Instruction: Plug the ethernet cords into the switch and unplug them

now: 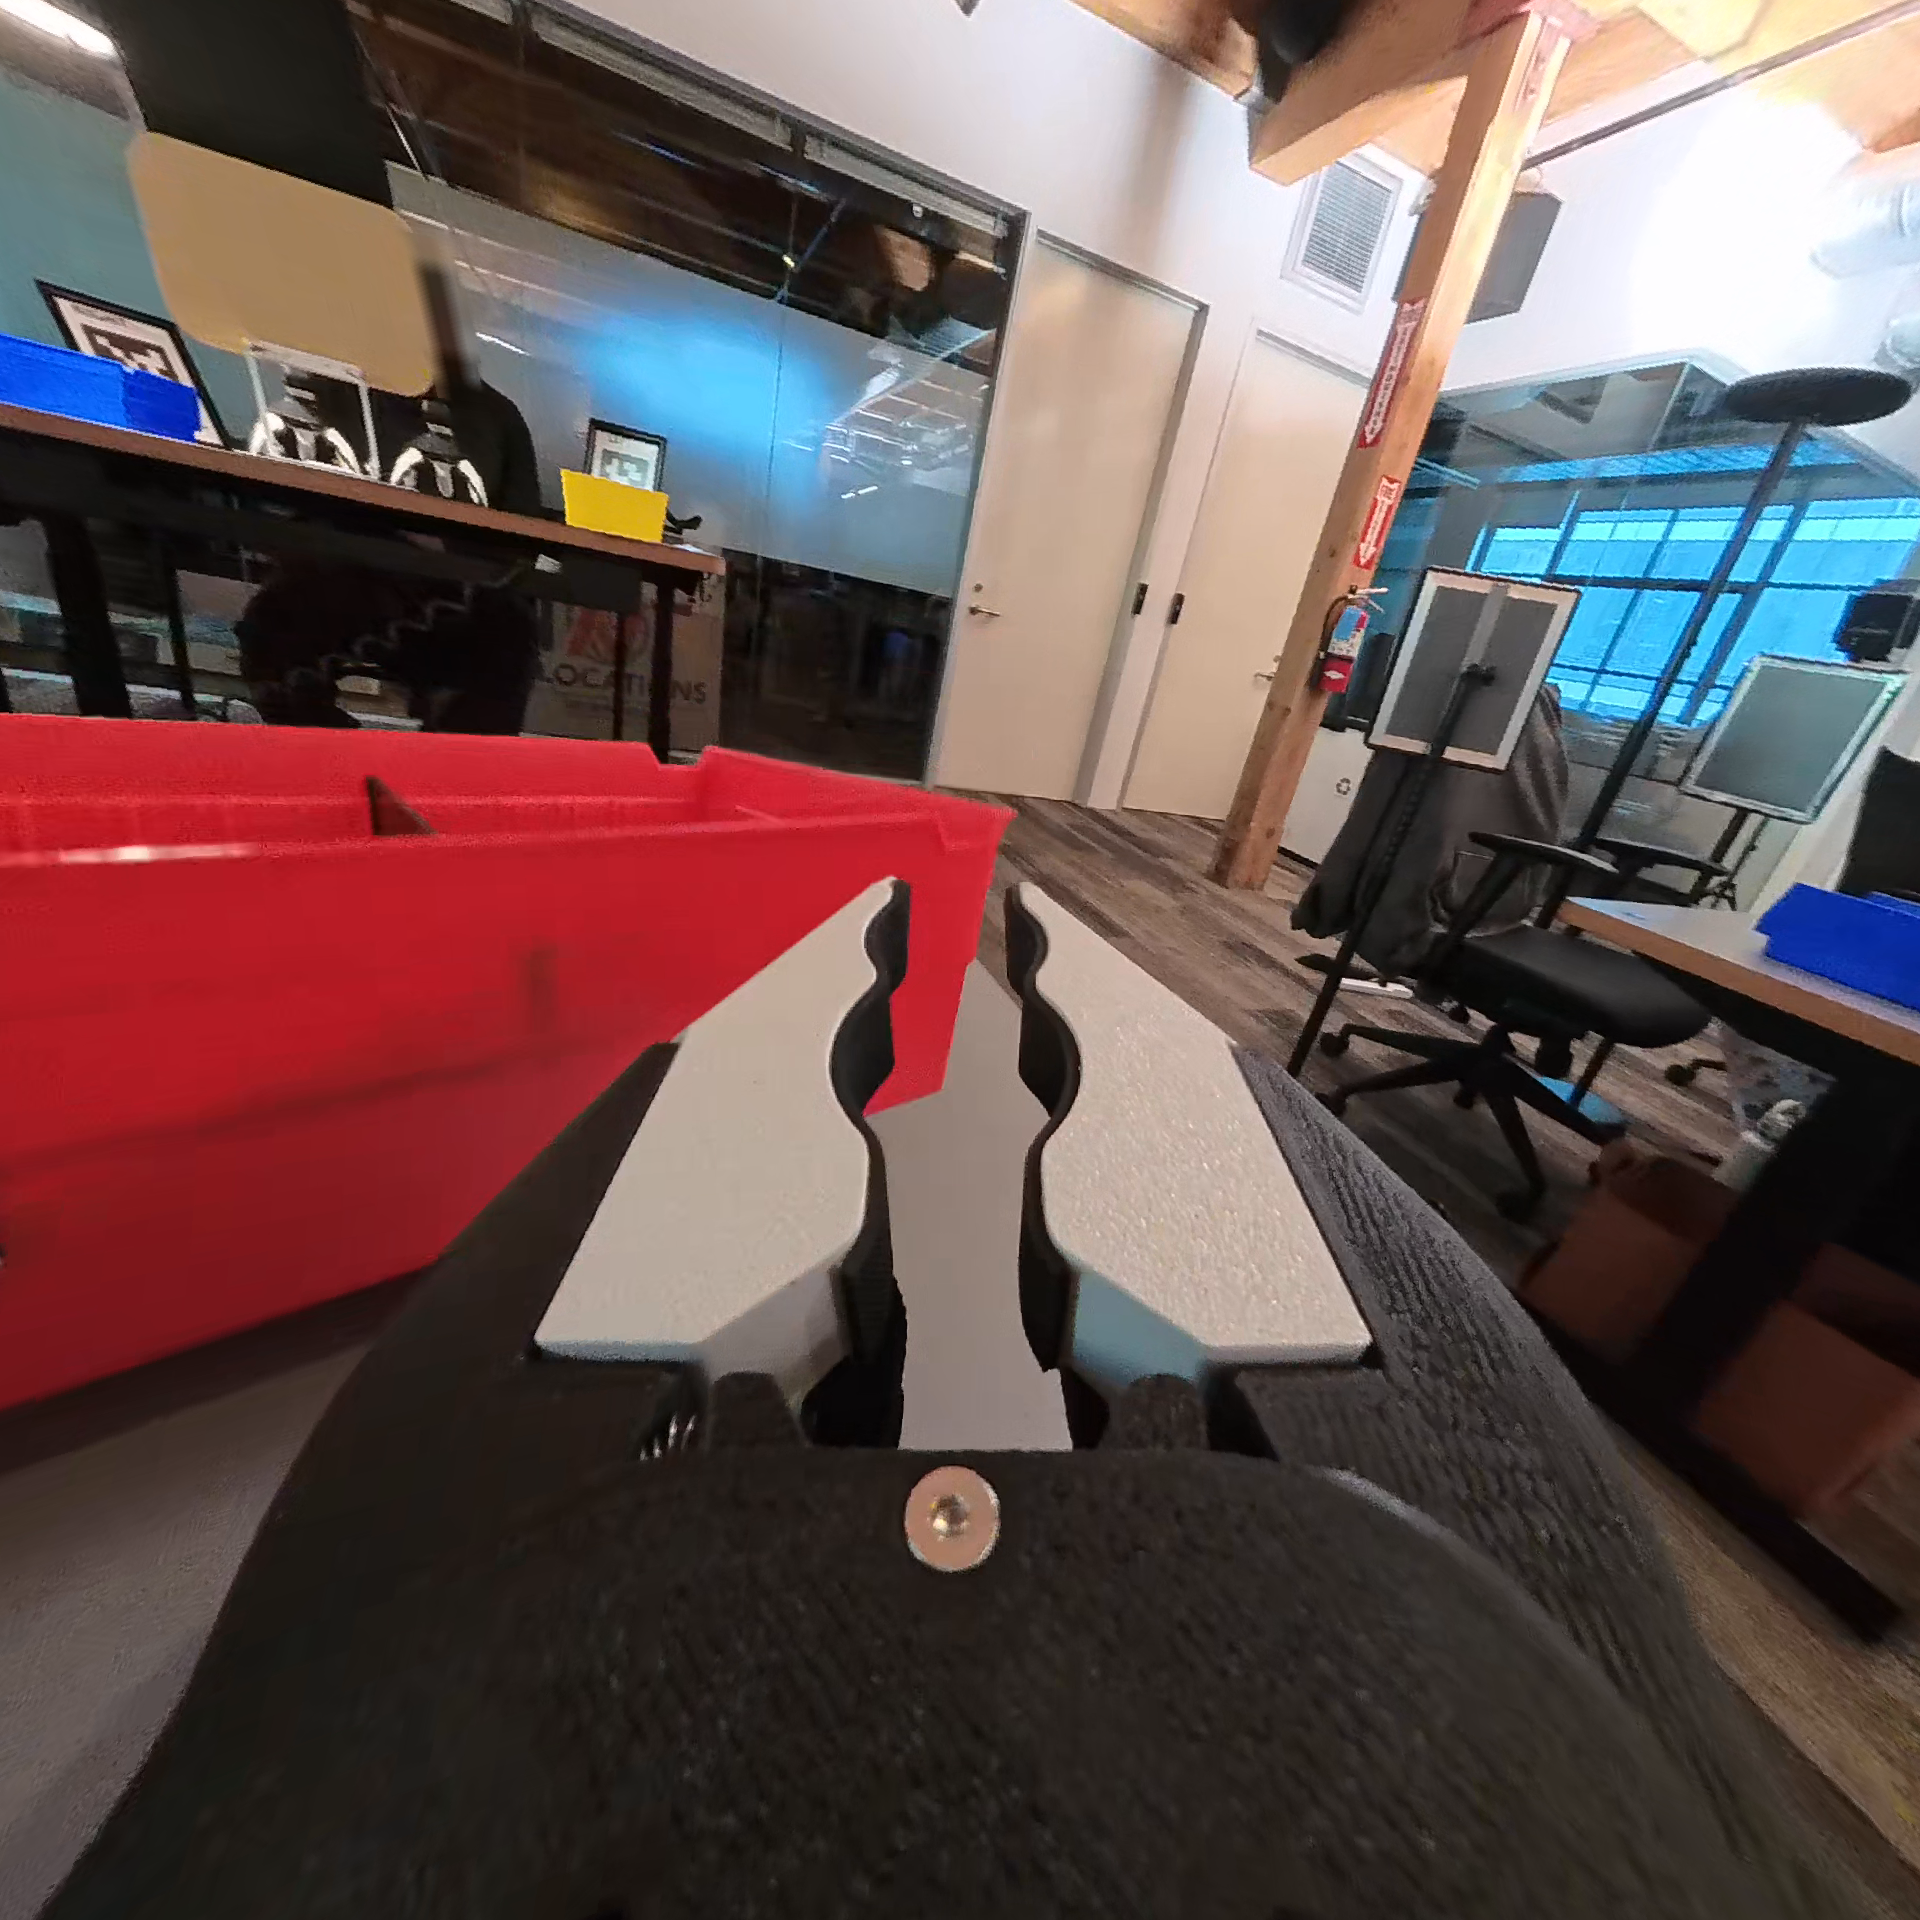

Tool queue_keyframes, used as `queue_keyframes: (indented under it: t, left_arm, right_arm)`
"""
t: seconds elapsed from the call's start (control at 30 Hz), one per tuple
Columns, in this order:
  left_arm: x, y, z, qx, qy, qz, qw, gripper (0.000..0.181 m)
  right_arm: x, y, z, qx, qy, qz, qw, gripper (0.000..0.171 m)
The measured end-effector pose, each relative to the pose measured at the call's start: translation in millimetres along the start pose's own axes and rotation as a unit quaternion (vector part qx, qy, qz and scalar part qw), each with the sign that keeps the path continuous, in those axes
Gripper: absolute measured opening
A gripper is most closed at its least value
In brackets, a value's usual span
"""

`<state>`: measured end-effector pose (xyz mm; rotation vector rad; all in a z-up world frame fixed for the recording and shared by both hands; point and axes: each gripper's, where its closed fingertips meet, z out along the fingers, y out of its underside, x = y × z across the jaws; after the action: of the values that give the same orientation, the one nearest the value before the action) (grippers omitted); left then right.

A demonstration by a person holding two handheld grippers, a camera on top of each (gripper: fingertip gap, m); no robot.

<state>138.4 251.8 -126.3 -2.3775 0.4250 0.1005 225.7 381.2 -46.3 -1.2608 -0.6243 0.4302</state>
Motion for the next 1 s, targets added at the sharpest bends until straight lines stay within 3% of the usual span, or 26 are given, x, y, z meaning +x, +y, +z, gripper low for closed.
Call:
queue_keyframes:
  t: [0.03, 0.2, 0.3, 0.37, 0.43, 0.47, 0.57, 0.63, 0.73, 0.8, 1.0]
  left_arm:
    - [-1.5, 3.8, 2.4, -0.004, -0.01, 0.005, 1.0, 0.004]
    - [-2.4, 8.7, 10.5, 0.044, -0.043, 0.021, 0.998, 0.006]
    - [1.6, 4.6, -14.4, 0.094, -0.046, -0.007, 0.995, 0.03]
    - [10.2, -2.3, -52.9, 0.159, -0.035, -0.024, 0.986, 0.05]
    - [18.2, -4.4, -104.1, 0.247, -0.025, -0.041, 0.968, 0.071]
    - [16.5, -0.2, -130.6, 0.29, -0.038, -0.046, 0.955, 0.071]
    - [-14.3, 32.0, -203.8, 0.393, -0.149, -0.091, 0.903, 0.071]
    - [-38.7, 62.8, -251.3, 0.438, -0.235, -0.127, 0.858, 0.075]
    - [-77.9, 127.4, -299.1, 0.413, -0.394, -0.156, 0.806, 0.072]
    - [-95.0, 169.8, -302.6, 0.34, -0.451, -0.163, 0.809, 0.071]
    - [-114.5, 251.6, -267.8, 0.218, -0.438, -0.276, 0.827, 0.086]
  right_arm:
    - [-2.2, -2.2, -0.8, 0.005, -0.003, 0.002, 1.0, 0.016]
    - [-14.0, 1.1, 1.0, 0.0, -0.02, 0.003, 1.0, 0.017]
    - [-21.1, -3.5, -2.7, 0.007, -0.028, 0.002, 1.0, 0.018]
    - [-26.0, -10.5, -4.8, 0.021, -0.027, -0.004, 0.999, 0.025]
    - [-36.2, -22.1, -7.5, 0.043, -0.027, -0.007, 0.999, 0.042]
    - [-48.1, -30.8, -10.8, 0.061, -0.042, -0.008, 0.997, 0.047]
    - [-91.8, -51.6, -22.6, 0.075, -0.088, 0.002, 0.993, 0.066]
    - [-119.5, -60.6, -29.5, 0.054, -0.112, 0.024, 0.992, 0.091]
    - [-149.6, -56.7, -36.2, 0.006, -0.12, 0.023, 0.993, 0.105]
    - [-168.1, -38.3, -38.2, -0.046, -0.134, 0.013, 0.99, 0.106]
    - [-168.8, 13.8, -28.4, -0.169, -0.104, -0.025, 0.98, 0.12]
